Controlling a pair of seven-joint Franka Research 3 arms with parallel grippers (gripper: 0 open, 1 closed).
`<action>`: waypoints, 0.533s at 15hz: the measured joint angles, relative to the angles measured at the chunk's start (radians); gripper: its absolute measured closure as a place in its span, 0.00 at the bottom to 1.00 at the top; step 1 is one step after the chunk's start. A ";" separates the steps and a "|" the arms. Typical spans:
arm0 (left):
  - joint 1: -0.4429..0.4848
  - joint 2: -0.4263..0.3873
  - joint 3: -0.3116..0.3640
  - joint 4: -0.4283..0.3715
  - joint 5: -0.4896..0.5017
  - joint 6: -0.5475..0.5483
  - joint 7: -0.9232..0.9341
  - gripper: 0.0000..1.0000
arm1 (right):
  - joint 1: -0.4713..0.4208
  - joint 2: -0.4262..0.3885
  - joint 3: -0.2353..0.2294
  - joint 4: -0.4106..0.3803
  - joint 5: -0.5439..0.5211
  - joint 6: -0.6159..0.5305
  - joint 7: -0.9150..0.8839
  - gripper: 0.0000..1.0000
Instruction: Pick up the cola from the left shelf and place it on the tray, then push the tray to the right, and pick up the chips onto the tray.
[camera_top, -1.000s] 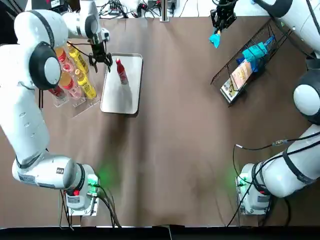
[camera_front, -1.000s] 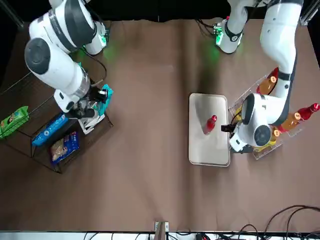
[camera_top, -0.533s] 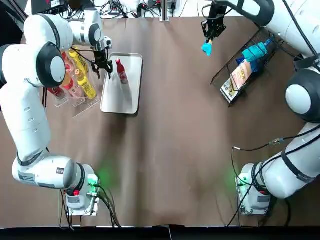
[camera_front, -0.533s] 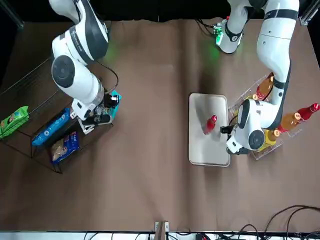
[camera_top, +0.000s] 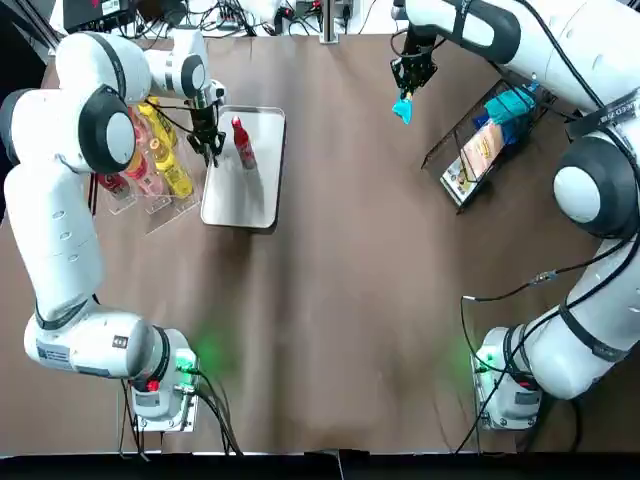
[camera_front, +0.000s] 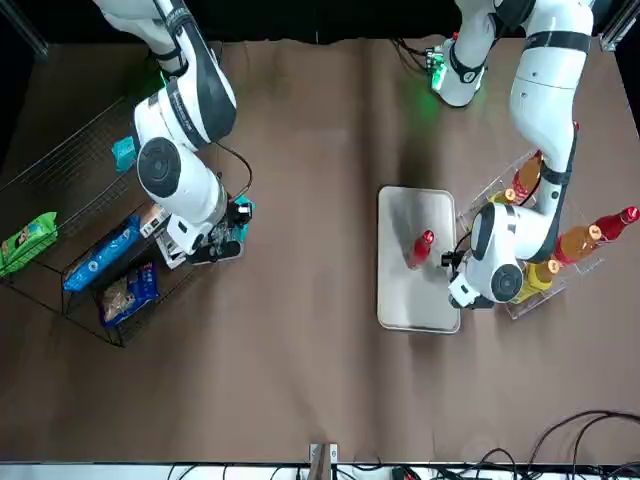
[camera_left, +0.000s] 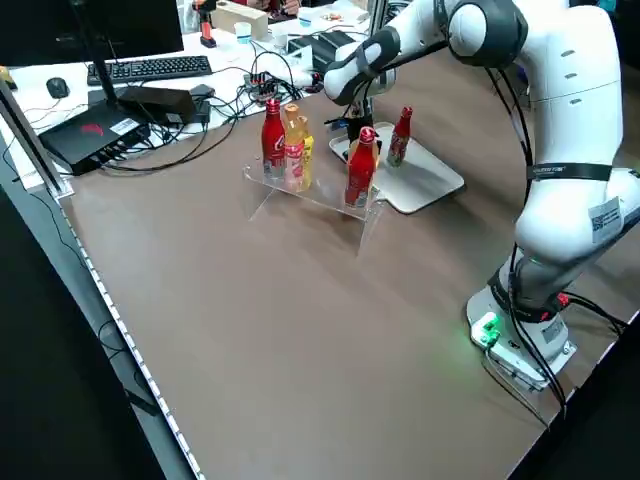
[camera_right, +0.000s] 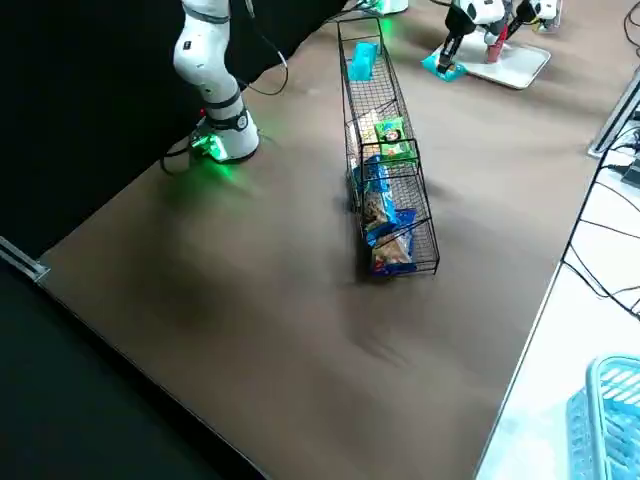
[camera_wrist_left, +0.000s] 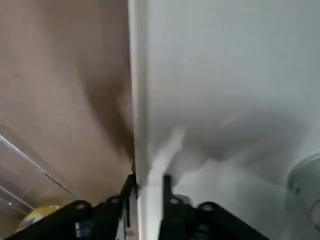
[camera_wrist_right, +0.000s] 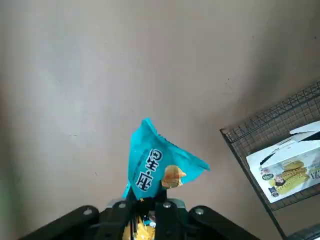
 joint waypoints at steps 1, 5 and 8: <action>-0.001 0.000 0.001 0.001 0.003 0.000 -0.005 0.78 | 0.000 0.002 -0.001 0.000 0.000 0.000 0.000 0.85; -0.001 -0.003 0.000 0.003 0.003 -0.008 0.001 0.95 | -0.002 0.006 -0.007 0.000 0.000 0.000 -0.025 0.85; -0.006 -0.002 0.000 0.003 0.003 -0.005 0.001 0.95 | -0.006 0.011 -0.010 -0.001 -0.001 0.000 -0.047 0.85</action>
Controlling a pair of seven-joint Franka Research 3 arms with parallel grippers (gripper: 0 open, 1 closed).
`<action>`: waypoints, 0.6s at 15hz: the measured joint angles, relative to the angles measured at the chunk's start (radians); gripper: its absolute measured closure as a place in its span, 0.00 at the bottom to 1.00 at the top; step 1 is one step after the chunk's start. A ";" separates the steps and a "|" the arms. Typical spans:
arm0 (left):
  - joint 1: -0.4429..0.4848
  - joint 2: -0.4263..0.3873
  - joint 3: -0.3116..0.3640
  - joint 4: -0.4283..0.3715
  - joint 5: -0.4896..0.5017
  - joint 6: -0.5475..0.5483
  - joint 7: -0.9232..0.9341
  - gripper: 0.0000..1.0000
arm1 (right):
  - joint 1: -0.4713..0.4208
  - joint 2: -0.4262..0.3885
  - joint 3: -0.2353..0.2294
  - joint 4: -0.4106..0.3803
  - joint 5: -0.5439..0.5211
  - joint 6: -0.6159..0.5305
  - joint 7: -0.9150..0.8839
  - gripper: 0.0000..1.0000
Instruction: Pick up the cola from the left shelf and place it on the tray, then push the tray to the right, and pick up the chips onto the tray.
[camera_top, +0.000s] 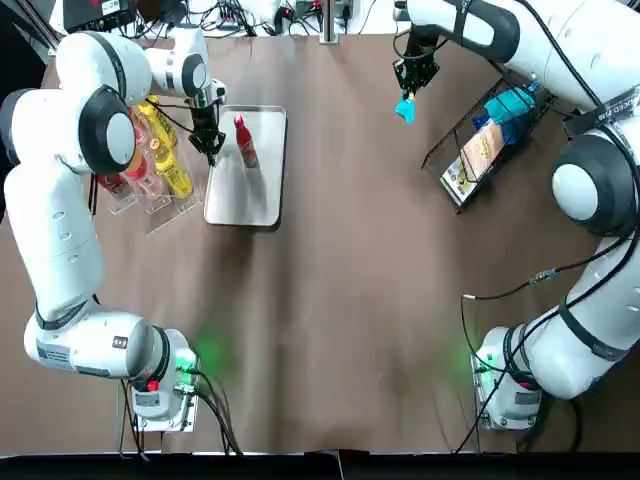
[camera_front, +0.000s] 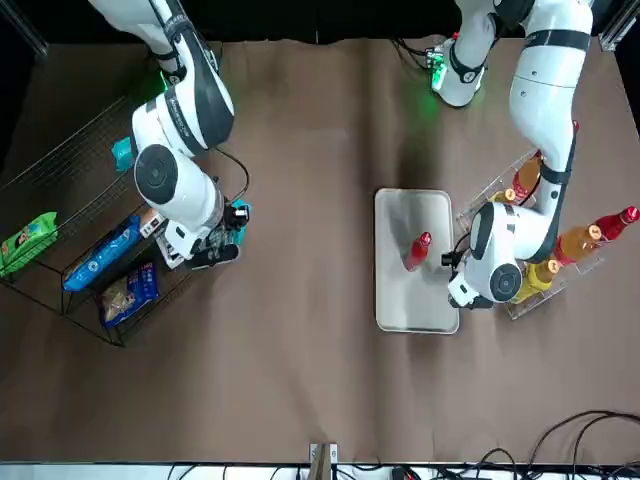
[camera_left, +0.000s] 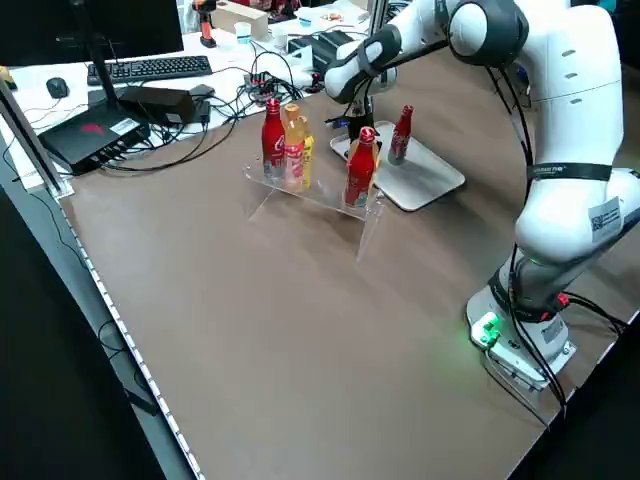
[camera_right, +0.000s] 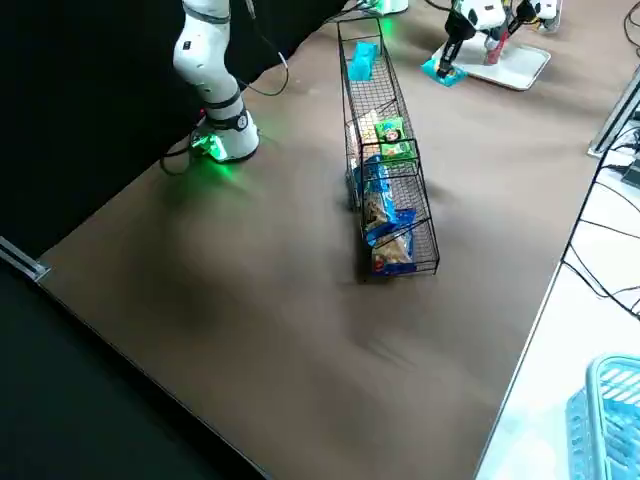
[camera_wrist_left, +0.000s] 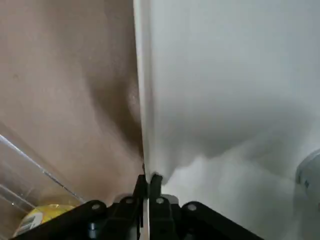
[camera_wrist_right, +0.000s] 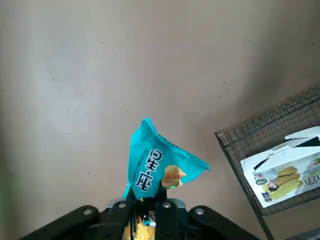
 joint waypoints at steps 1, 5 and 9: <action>-0.001 0.001 -0.001 0.000 0.000 0.003 0.000 0.95 | 0.000 0.004 -0.001 -0.001 0.000 0.001 -0.002 0.85; -0.022 0.001 -0.008 0.003 -0.002 0.024 -0.001 0.95 | 0.000 0.036 -0.002 -0.001 0.000 0.052 -0.008 0.85; -0.117 0.006 -0.013 0.007 -0.095 0.039 -0.021 0.95 | 0.005 0.069 0.003 -0.001 0.001 0.133 -0.008 0.85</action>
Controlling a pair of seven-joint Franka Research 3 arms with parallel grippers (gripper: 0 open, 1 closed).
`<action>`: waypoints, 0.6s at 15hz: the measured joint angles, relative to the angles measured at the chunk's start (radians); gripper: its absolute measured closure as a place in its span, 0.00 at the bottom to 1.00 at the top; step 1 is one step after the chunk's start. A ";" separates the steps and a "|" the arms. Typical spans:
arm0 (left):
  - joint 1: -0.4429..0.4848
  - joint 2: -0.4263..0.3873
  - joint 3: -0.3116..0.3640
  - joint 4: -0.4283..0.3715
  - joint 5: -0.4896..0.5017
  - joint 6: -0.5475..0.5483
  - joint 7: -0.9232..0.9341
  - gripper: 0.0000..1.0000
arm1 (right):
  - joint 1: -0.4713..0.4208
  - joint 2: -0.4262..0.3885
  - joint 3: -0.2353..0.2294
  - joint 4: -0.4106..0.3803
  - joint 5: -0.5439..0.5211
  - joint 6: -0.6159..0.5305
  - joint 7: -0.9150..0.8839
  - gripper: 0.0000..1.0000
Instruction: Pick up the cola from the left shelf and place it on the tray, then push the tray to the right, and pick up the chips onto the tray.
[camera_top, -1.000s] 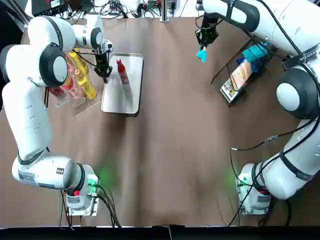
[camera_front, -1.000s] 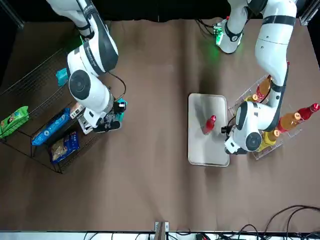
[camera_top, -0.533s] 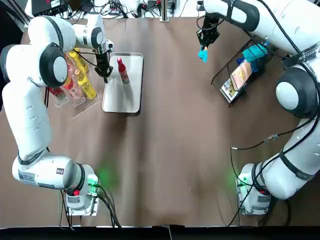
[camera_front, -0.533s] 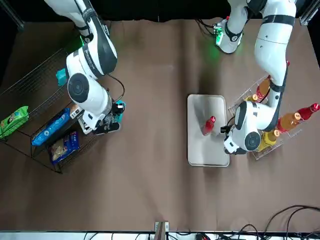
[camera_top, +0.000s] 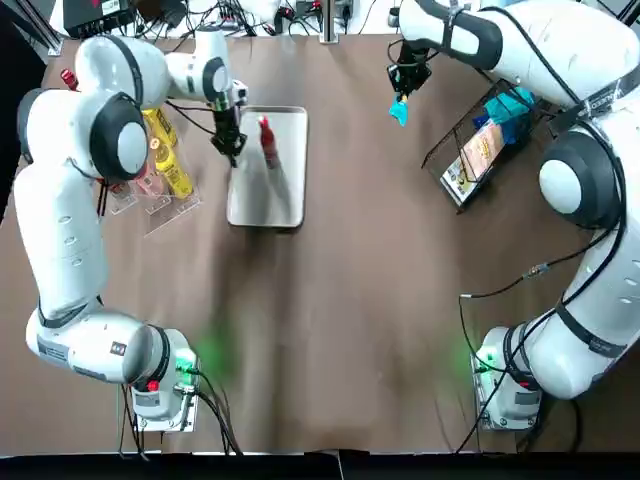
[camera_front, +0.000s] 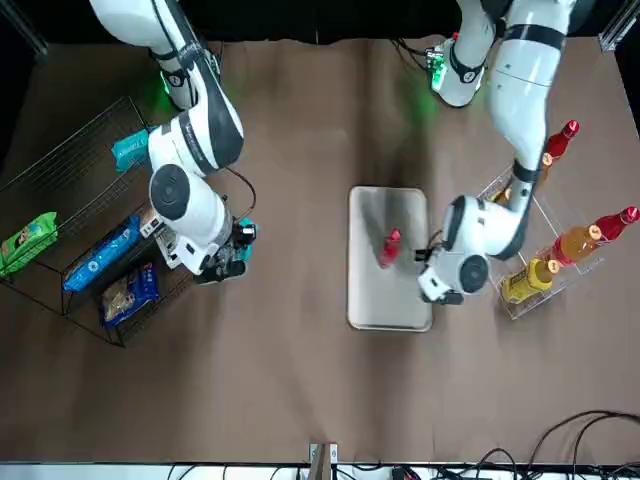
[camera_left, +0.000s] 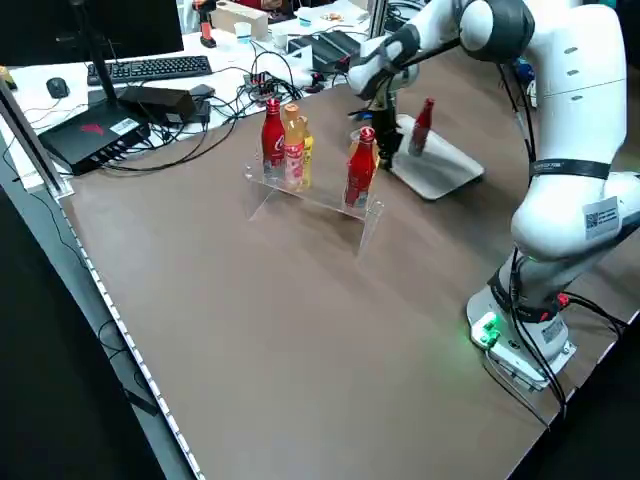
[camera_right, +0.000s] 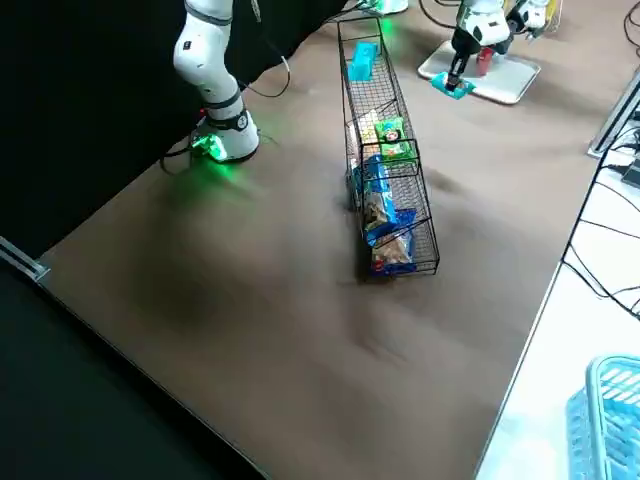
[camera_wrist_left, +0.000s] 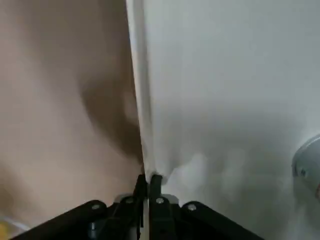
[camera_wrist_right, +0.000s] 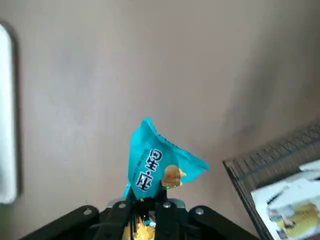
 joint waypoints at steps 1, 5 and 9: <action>-0.032 0.002 0.000 0.001 -0.024 0.008 -0.018 0.95 | 0.006 0.012 0.002 0.000 0.004 0.024 0.000 0.85; -0.149 0.018 -0.002 0.023 -0.121 0.063 -0.110 0.95 | 0.049 0.074 0.006 0.000 0.042 0.059 0.001 0.85; -0.268 0.075 -0.002 0.123 -0.149 0.070 -0.201 0.95 | 0.093 0.147 0.007 0.000 0.087 0.115 0.012 0.85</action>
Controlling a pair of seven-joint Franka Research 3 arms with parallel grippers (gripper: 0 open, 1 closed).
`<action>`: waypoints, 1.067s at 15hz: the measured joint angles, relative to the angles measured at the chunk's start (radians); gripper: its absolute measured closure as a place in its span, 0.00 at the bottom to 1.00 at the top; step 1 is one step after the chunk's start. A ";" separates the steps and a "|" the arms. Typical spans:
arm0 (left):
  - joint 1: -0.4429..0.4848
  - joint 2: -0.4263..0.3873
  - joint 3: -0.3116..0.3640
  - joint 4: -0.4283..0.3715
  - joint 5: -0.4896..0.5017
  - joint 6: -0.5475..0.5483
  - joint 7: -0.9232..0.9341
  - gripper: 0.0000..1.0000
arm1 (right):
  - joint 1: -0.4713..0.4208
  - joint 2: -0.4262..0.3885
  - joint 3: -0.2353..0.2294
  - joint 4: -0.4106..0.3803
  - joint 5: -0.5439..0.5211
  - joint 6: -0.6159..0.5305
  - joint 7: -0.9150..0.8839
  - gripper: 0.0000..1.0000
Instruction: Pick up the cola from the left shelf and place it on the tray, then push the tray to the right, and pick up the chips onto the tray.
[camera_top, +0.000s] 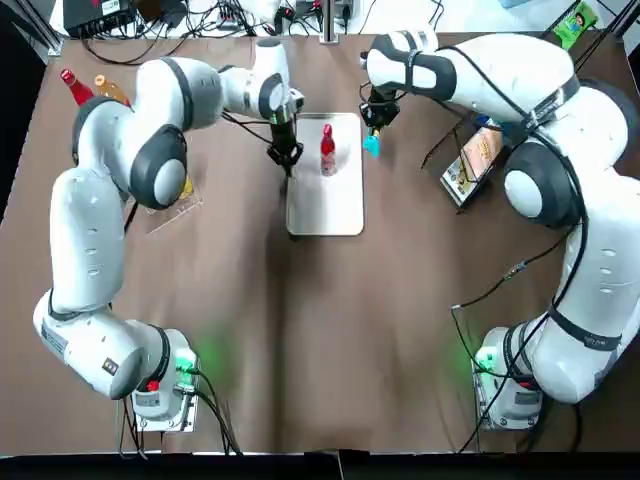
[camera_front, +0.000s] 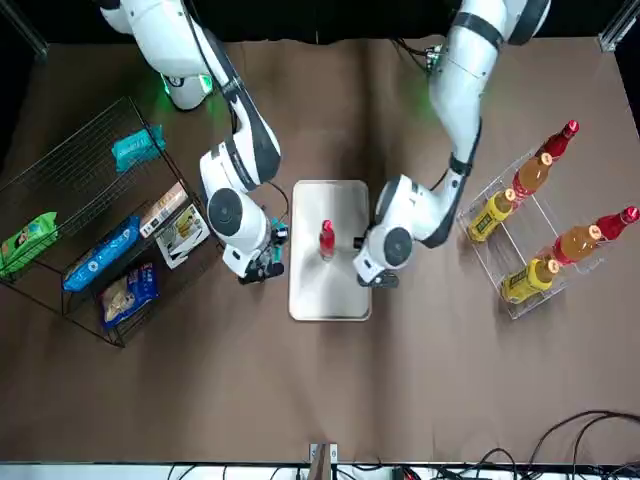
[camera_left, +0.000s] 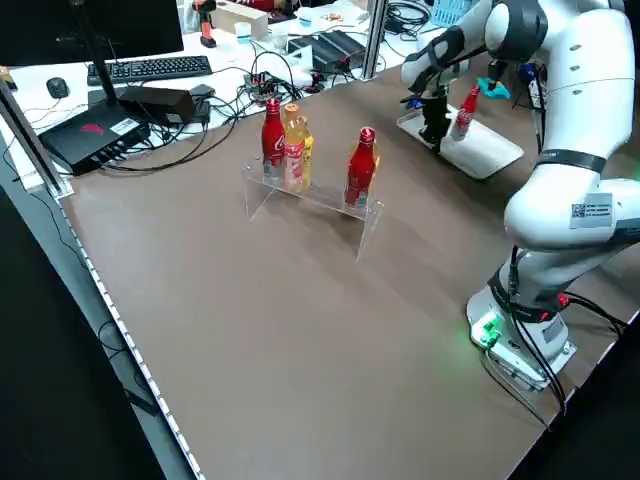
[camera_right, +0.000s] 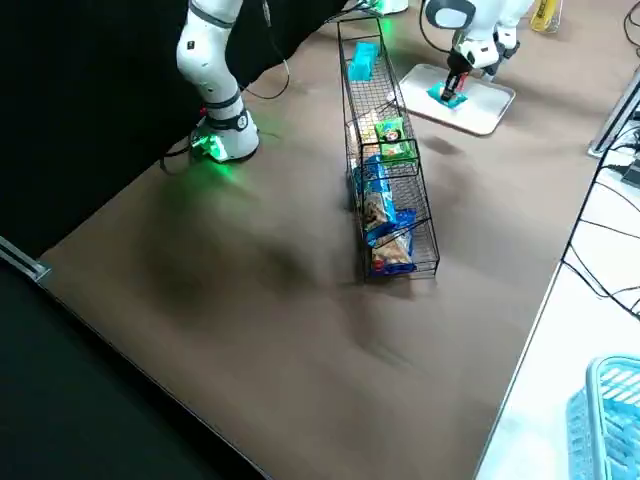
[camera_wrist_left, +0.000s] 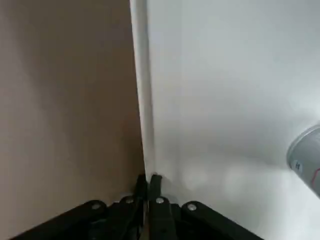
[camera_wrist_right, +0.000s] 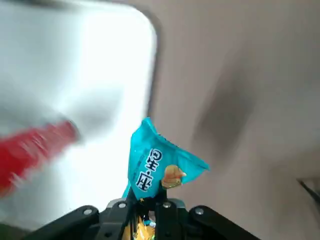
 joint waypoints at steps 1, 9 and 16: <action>-0.023 0.010 0.000 0.018 -0.001 0.001 -0.010 0.95 | 0.005 0.012 0.000 0.000 0.015 0.041 0.001 0.85; -0.044 0.029 0.004 0.057 -0.076 0.053 -0.020 0.50 | 0.015 0.072 0.000 0.000 0.027 0.126 -0.097 0.85; 0.172 -0.181 0.013 0.088 -0.013 -0.086 -0.003 0.00 | 0.021 0.103 0.005 0.001 0.030 0.130 -0.147 0.49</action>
